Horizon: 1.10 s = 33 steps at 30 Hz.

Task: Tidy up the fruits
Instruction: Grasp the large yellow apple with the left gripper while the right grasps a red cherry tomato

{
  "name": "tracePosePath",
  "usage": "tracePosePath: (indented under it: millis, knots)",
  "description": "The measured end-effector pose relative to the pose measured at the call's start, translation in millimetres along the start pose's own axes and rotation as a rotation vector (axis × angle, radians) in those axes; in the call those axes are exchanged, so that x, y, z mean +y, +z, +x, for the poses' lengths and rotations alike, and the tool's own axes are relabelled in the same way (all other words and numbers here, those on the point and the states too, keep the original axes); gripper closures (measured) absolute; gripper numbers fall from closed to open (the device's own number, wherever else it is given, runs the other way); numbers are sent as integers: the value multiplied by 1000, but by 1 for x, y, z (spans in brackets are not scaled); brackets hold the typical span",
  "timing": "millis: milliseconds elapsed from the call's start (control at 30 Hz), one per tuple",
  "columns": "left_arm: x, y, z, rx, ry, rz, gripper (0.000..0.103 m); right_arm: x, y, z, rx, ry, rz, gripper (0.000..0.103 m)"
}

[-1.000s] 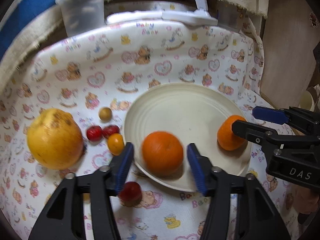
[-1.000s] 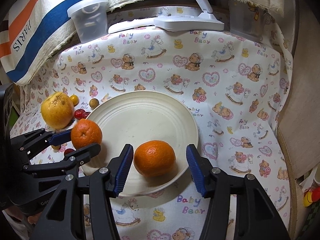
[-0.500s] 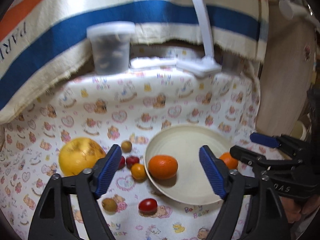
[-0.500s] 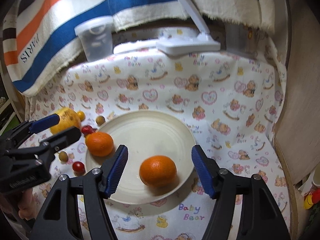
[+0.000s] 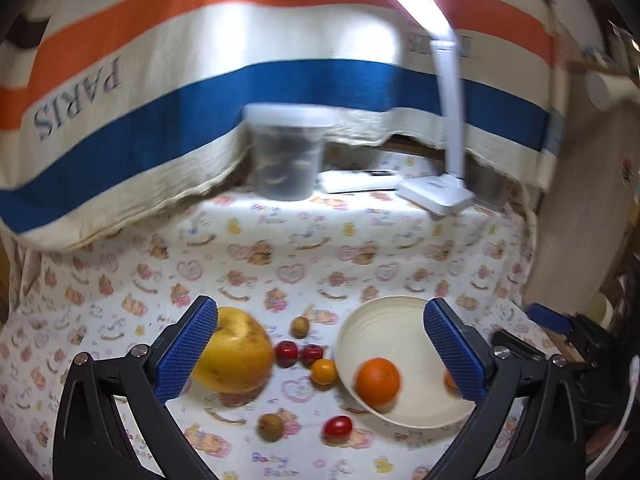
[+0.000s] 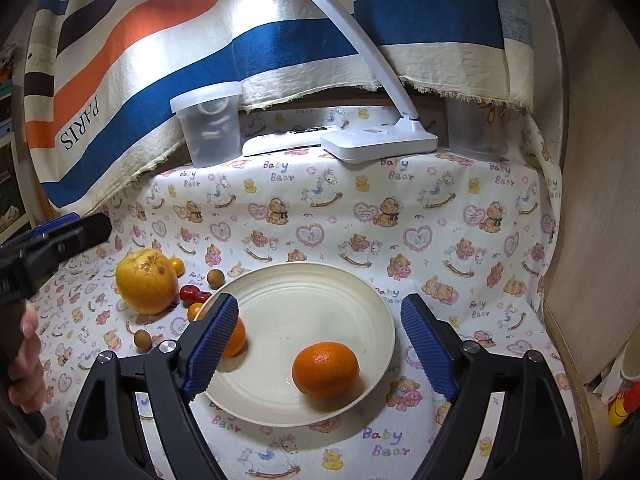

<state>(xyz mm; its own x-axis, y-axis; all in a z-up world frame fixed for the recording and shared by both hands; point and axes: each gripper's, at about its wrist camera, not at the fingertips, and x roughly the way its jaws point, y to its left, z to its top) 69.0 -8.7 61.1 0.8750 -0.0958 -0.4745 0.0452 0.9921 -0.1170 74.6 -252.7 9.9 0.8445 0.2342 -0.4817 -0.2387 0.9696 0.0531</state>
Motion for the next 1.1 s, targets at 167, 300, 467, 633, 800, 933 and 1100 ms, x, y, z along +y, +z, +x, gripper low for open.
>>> tracePosePath:
  millis: [167, 300, 467, 633, 800, 933, 1100]
  knots:
    - [47, -2, 29, 86, 102, -93, 1, 0, -2, 2, 4, -4, -1, 18]
    - [70, -9, 47, 157, 115, -147, 1, 2, -3, 7, 3, -31, -5, 18]
    - [79, -17, 60, 218, 70, -193, 1, 10, 4, 19, 43, -37, 11, 18]
    - [85, -26, 77, 295, 26, -238, 1, 31, 17, 24, 45, -32, -9, 18]
    - [84, -34, 90, 359, 24, -238, 1, 56, 24, 36, 63, -6, -17, 18]
    - [86, -35, 90, 368, 55, -247, 1, 77, 19, 50, 149, 45, -63, 18]
    - [94, -24, 72, 322, 84, -267, 1, 98, 6, 60, 271, 180, -85, 34]
